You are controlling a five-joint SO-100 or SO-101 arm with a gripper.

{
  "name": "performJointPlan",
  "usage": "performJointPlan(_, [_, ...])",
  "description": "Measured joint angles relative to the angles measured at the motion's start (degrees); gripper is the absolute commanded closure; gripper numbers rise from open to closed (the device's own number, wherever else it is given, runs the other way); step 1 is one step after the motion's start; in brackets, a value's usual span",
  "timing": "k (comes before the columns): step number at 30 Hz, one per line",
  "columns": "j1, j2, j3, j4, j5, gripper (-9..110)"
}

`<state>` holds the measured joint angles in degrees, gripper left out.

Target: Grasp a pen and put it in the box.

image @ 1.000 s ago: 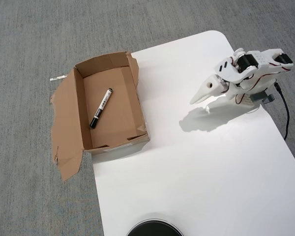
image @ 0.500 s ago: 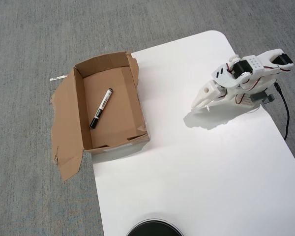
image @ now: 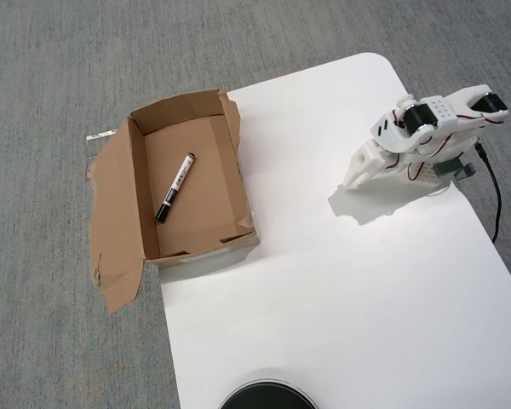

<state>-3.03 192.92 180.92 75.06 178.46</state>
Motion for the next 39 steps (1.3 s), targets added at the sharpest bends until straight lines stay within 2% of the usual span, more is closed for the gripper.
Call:
performJointPlan(3, [0.0, 0.0, 0.0, 0.5, 0.0, 102])
performJointPlan(15, [4.4, 0.0, 0.0, 0.7, 0.0, 101])
performJointPlan(39, [4.6, 0.0, 0.0, 0.7, 0.0, 100])
